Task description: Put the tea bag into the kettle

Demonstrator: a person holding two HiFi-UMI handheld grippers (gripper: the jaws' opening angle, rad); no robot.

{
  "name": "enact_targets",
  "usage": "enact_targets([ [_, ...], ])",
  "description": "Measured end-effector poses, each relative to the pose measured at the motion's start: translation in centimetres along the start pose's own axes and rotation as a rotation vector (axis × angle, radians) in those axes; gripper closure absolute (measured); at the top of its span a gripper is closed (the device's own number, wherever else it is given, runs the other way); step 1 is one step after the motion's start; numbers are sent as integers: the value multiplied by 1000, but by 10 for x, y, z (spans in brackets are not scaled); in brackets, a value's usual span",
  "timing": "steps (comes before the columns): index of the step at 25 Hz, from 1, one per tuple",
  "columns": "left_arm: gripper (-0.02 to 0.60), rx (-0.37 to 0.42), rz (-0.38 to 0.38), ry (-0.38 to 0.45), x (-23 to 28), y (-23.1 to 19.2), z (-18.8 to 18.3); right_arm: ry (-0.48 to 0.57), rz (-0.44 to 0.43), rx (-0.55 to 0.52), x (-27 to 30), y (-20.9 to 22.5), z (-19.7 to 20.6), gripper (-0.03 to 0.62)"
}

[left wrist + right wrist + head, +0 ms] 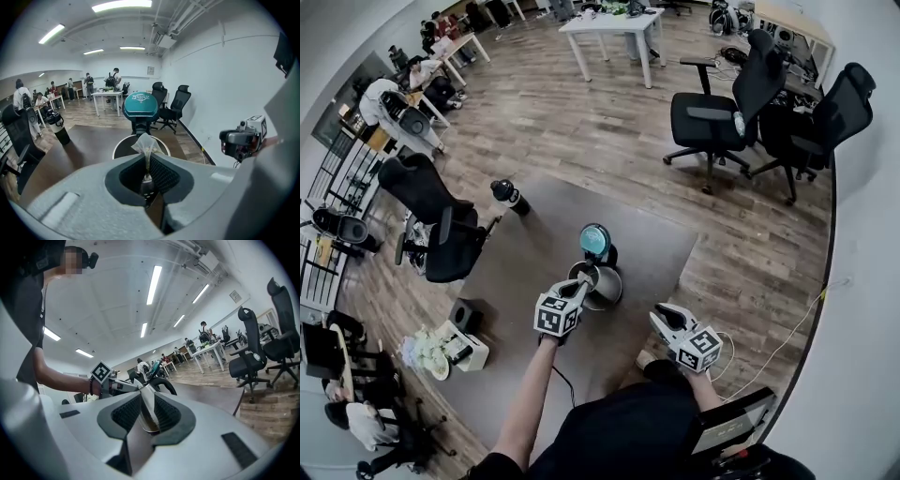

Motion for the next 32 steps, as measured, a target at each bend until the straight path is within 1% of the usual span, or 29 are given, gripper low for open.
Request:
enact_targets([
  [6, 558, -34, 41, -27, 2, 1, -1, 2, 0, 0, -4, 1, -1, 502],
  [12, 558, -41, 53, -28, -1, 5, 3, 0, -4, 2, -10, -2, 2, 502],
  [17, 558, -39, 57, -12, 5, -2, -6, 10, -12, -24, -2, 4, -5, 502],
  [22, 558, -48, 62, -21, 0, 1, -4, 0, -14, -15, -4, -4, -3, 502],
  [32, 557, -54, 70, -17, 0, -1, -1, -3, -14, -18, -1, -3, -1, 502],
])
Point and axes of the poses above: the fingertips, and each gripper's own axes: x forward along the fingers, y to its right, z out of its underside, the point moved 2 cm from there along -x, backward along the fingers, and after that the axes turned 6 degrees about x, right-handed, at the moved point
